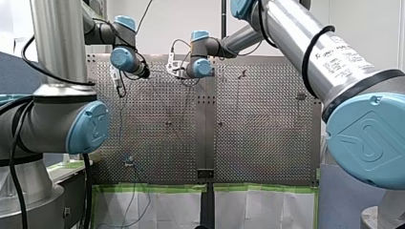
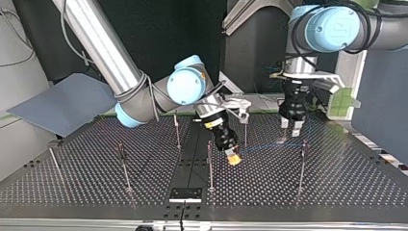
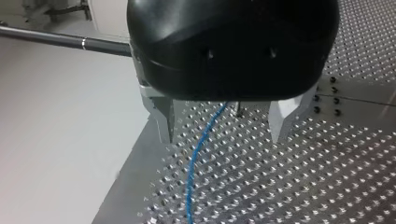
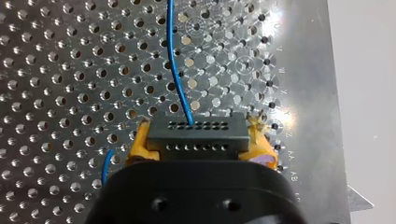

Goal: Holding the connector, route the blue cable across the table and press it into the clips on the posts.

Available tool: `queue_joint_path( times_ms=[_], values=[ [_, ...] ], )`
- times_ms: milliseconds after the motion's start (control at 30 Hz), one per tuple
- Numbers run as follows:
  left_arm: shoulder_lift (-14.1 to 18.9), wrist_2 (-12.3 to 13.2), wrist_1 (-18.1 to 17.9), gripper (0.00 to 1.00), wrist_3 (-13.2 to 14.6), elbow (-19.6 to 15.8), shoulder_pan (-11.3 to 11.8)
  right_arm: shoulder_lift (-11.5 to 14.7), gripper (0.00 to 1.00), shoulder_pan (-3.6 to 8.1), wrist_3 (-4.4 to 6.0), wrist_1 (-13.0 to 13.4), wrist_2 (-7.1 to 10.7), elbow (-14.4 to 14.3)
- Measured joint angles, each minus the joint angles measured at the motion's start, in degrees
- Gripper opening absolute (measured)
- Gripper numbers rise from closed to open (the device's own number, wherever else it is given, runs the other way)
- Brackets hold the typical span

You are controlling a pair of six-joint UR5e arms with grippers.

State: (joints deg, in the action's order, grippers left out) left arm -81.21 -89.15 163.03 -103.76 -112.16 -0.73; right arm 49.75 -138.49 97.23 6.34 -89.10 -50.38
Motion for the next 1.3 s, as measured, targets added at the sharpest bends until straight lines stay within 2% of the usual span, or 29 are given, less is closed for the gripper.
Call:
queue_joint_path(
  times_ms=[167,467,700,933,1100,1267,1300],
  values=[
    [-0.9,-1.6,-0.6,1.0,2.4,2.4,-1.3,0.0,0.0,-0.03,-0.01,0.0,-0.1,0.0],
    [-2.4,-2.4,-0.9,1.0,6.4,5.0,-2.3,-0.1,0.0,0.01,-0.01,0.0,-0.12,0.0],
    [-5.5,-5.0,-2.3,1.0,9.6,8.0,-3.7,-0.1,0.0,0.05,-0.01,0.0,-0.13,0.0],
    [-9.0,-5.6,-2.9,1.0,10.0,11.2,-4.5,-0.1,0.0,0.1,-0.01,0.1,-0.12,0.0],
    [-11.2,-5.8,-3.0,1.0,9.8,11.6,-4.6,-0.2,0.0,0.16,-0.01,0.1,-0.12,0.0],
    [-13.9,-7.2,-2.9,1.0,9.5,11.7,-4.6,-0.2,0.0,0.18,-0.01,0.0,-0.12,0.0],
    [-14.4,-7.6,-2.9,0.91,9.5,11.7,-4.6,-0.2,0.0,0.19,-0.01,0.0,-0.12,0.0]
  ],
)
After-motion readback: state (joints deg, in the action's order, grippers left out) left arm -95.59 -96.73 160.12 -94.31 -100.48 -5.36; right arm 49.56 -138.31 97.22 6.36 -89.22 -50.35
